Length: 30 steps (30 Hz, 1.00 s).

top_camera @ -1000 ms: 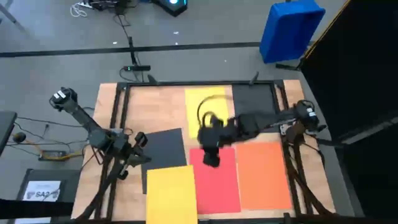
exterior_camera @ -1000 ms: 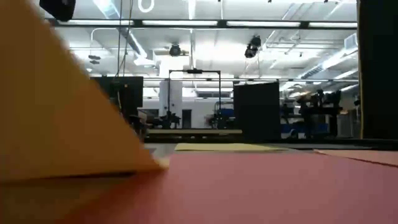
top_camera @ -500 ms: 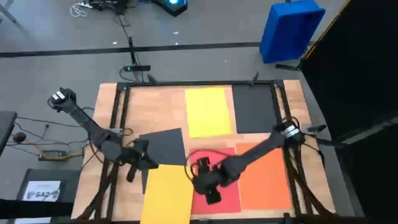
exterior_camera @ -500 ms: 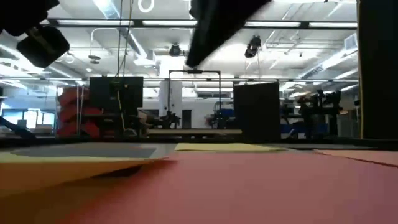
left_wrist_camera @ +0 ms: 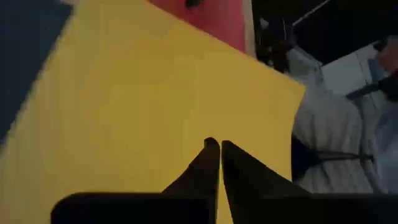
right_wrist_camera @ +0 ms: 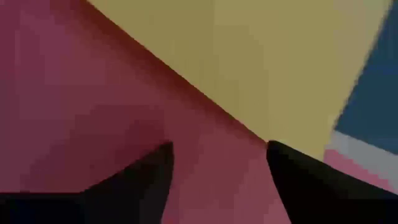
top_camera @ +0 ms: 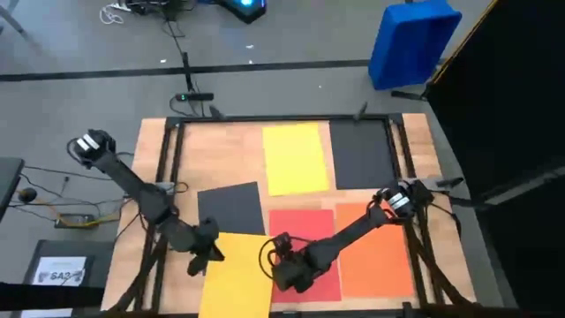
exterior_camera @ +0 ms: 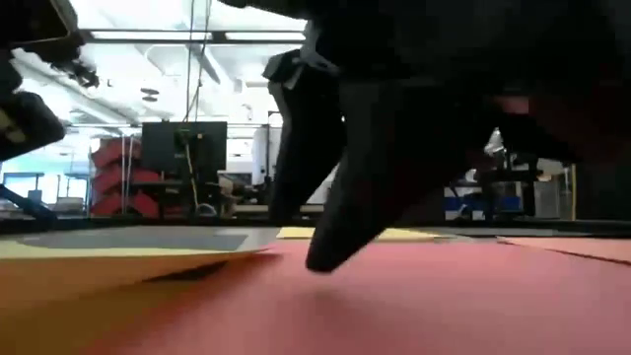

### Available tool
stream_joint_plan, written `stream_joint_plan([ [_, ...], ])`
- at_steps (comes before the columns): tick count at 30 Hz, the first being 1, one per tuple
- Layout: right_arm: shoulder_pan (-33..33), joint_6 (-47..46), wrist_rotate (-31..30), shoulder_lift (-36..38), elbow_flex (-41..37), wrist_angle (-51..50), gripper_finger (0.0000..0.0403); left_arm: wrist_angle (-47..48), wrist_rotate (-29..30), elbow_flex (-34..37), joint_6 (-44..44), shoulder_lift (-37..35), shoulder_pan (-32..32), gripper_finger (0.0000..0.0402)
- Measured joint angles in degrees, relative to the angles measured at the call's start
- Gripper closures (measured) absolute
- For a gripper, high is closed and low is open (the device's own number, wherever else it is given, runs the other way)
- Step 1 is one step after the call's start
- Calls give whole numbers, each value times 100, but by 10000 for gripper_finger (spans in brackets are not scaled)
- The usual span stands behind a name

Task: Organize paper
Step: Stack the yellow paper on top of the yellow paper

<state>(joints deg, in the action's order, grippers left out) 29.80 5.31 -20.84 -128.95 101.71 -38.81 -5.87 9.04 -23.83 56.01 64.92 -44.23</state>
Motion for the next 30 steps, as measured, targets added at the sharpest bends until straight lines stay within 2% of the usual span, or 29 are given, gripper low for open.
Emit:
stream_joint_plan([
  [8,1,479,-9,23,3,162,166,-174,-515,0,439,884,-4,402],
  [15,-28,1008,74,25,4,613,164,-800,-863,0,483,1511,-4,402],
  [30,-135,1341,498,-134,2,945,160,-1306,-1054,-1,601,2086,-2,402],
])
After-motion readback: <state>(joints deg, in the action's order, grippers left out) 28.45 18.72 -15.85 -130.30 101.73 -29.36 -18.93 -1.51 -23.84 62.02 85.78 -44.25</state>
